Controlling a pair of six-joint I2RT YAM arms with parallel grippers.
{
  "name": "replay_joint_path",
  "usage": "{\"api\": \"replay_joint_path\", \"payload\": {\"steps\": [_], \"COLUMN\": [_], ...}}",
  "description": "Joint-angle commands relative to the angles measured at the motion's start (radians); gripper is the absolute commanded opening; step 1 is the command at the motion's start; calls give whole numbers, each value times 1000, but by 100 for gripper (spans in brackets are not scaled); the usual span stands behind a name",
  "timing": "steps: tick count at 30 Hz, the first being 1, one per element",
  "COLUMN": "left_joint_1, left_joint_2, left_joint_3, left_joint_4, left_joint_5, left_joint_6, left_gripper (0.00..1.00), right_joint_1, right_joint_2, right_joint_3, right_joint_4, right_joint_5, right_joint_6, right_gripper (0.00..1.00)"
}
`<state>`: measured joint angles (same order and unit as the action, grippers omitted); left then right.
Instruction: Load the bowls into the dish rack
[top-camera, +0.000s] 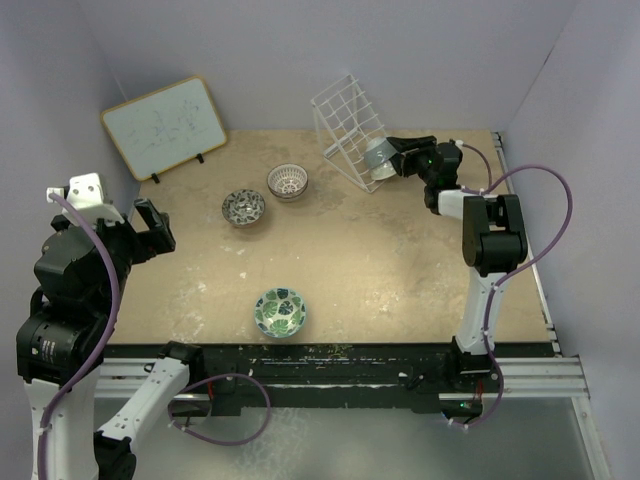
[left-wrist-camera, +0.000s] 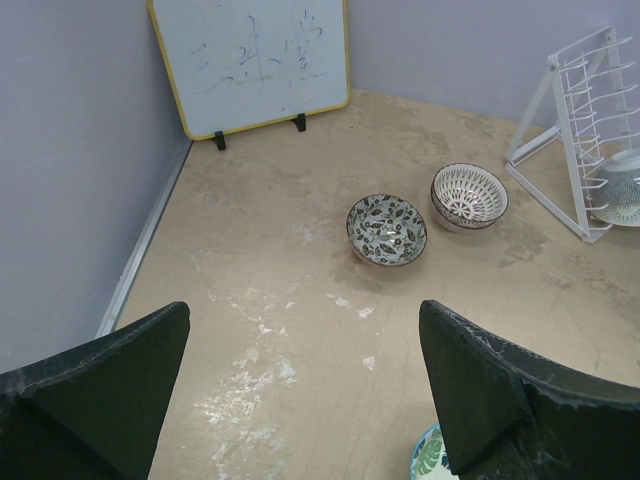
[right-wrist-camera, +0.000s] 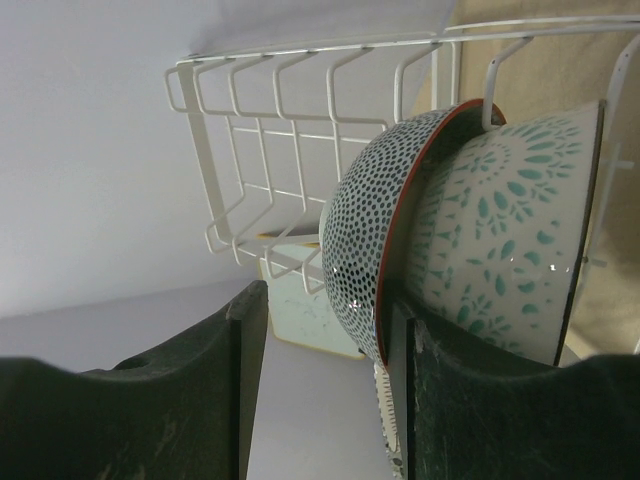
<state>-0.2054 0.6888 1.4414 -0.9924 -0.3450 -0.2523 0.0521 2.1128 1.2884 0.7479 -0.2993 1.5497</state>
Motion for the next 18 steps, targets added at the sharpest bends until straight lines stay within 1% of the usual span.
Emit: {"api": "replay_joint_path", "payload": {"steps": [1,13,18], "left_joint_1": [-5,-5,-5], "left_joint_2": [-9,-23,-29], "left_joint_3": [0,8,6], "left_joint_4": [35,26,23], "left_joint_5": [-5,-11,-9], "left_joint_6": [14,10,8], "left_gripper": [99,99,99], "right_joint_1": [3,-4,-13], "right_joint_2": [-42,-112,-126], "right_joint_3": [37,41,32], "right_joint_4": [-114,-194,-188], "right_joint_5": [23,42,32], "right_joint_6": [-37,-71,-79], "right_gripper": [54,55,55]}}
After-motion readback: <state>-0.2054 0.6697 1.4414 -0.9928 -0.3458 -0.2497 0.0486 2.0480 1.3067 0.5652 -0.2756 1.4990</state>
